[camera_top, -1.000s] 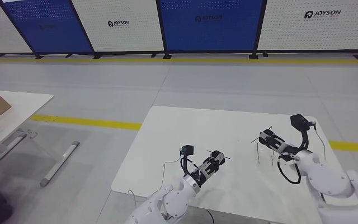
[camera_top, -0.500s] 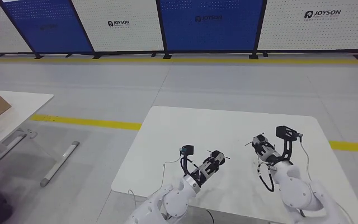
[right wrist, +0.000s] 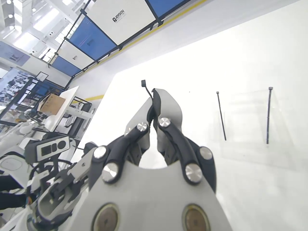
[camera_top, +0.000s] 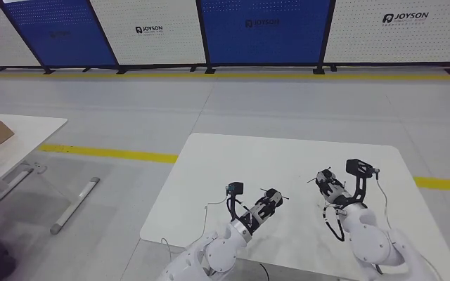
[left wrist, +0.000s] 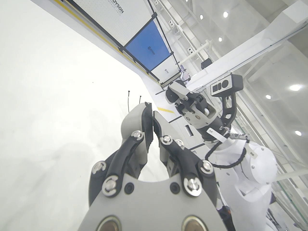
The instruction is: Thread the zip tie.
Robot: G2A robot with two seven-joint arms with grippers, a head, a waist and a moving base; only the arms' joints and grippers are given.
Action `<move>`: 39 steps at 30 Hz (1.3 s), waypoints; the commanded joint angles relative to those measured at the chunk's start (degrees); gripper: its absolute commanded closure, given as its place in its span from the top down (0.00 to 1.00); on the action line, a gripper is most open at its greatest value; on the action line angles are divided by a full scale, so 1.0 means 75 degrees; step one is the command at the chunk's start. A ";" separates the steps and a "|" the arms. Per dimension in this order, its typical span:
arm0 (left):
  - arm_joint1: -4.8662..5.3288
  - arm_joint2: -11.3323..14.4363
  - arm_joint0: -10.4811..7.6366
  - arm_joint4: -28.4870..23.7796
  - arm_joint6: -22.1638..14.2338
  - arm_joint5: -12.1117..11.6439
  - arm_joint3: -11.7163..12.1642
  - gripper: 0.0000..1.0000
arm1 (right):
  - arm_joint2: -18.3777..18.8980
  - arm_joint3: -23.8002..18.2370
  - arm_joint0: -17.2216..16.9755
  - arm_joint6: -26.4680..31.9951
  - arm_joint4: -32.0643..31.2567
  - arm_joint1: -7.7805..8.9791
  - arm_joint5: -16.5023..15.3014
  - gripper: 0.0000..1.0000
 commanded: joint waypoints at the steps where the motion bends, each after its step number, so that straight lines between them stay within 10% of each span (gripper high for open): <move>1: 0.0000 0.0000 0.0000 0.0000 0.0000 0.0000 0.0000 0.00 | -0.0039 -0.0025 0.0000 -0.0013 -0.0075 -0.0016 0.0011 0.00; 39: 0.0000 0.0000 0.0000 0.0000 0.0000 0.0000 0.0000 0.00 | -0.0038 -0.0112 -0.0001 -0.0173 -0.0040 -0.0053 0.0171 0.00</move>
